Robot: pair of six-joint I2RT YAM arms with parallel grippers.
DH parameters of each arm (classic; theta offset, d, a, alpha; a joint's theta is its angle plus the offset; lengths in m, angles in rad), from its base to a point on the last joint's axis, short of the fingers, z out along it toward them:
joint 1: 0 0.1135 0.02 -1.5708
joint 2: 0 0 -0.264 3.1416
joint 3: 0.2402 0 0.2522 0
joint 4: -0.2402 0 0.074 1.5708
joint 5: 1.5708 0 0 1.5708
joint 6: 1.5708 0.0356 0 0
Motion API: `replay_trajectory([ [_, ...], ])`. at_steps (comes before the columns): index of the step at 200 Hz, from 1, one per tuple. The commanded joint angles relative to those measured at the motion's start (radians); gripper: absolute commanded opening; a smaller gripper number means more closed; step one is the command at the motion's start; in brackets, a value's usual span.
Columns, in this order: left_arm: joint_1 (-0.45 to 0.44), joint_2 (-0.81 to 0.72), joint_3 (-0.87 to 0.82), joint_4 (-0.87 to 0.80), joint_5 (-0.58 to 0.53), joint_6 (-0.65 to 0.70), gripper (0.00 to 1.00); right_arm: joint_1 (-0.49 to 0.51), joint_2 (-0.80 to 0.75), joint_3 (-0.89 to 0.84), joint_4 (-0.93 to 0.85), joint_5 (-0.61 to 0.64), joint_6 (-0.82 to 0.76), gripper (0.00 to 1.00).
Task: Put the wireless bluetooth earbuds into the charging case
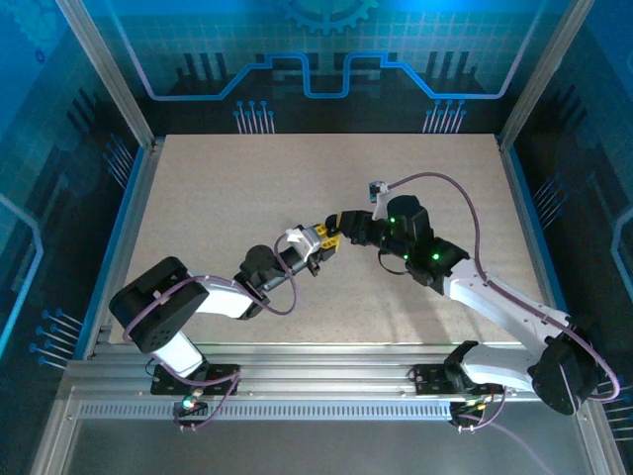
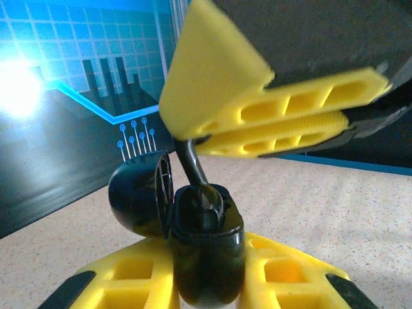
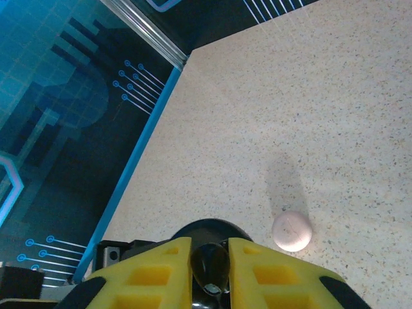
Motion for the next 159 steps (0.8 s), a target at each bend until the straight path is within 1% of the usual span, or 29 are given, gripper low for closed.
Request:
replay_trajectory([
  [1, 0.005, -0.037, 0.009, 0.035, -0.015, -0.02, 0.21, 0.014, 0.011, -0.014, 0.034, 0.002, 0.017, 0.2],
  [76, 0.004, -0.052, 0.016, 0.035, -0.028, -0.016, 0.22, 0.017, -0.026, -0.043, 0.004, -0.005, 0.021, 0.2],
  [104, 0.004, -0.052, 0.015, 0.035, -0.038, -0.015, 0.22, 0.017, -0.044, -0.056, 0.002, -0.025, 0.019, 0.2],
  [159, 0.005, -0.064, 0.016, 0.035, -0.018, -0.014, 0.21, 0.018, -0.025, -0.049, -0.015, -0.049, 0.018, 0.21],
])
